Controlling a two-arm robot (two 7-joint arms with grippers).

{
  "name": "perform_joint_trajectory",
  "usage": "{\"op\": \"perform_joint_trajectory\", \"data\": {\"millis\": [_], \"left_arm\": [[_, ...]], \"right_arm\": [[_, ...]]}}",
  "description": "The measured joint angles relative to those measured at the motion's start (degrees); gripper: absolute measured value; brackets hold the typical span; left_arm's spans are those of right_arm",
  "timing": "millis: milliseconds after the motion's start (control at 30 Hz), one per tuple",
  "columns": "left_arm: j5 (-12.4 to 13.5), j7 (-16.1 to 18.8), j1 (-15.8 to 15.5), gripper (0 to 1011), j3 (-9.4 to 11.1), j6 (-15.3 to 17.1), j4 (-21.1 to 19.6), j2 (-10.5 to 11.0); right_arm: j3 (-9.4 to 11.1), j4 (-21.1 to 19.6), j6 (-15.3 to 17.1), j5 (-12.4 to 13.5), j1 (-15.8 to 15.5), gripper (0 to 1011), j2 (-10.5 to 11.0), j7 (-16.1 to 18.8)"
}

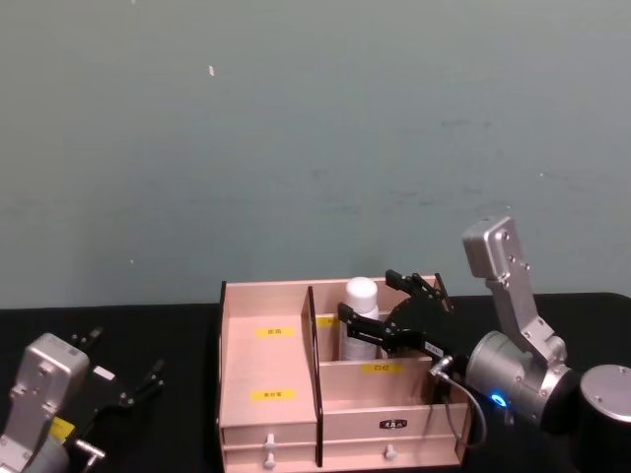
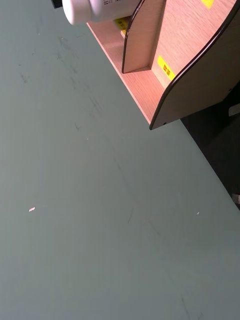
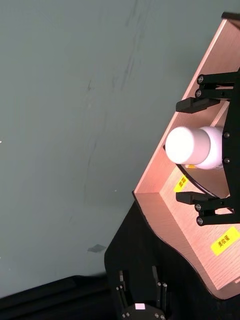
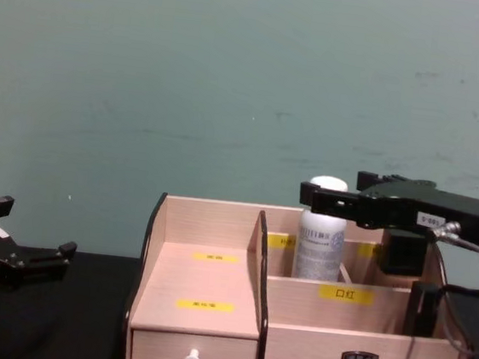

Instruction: Pick up the facial cleanser and watermelon frost from the table and place them into the tiered storage box.

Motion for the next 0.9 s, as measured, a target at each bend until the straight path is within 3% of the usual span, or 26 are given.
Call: {"op": "perform_joint_trajectory", "data": {"millis": [433, 900], "left_arm": [[0.0, 0.0, 0.0, 1001, 0.0, 0.0, 0.0, 0.0], [0.0, 0.0, 0.0, 1001, 0.0, 0.0, 0.0, 0.0]], "right_arm": [[3.11, -7.06, 1.03, 1.74, -5.88, 1002, 4.11, 0.36], [5.13, -15.14, 1.68, 5.72, -14.08, 1002, 11.78, 3.91]]}}
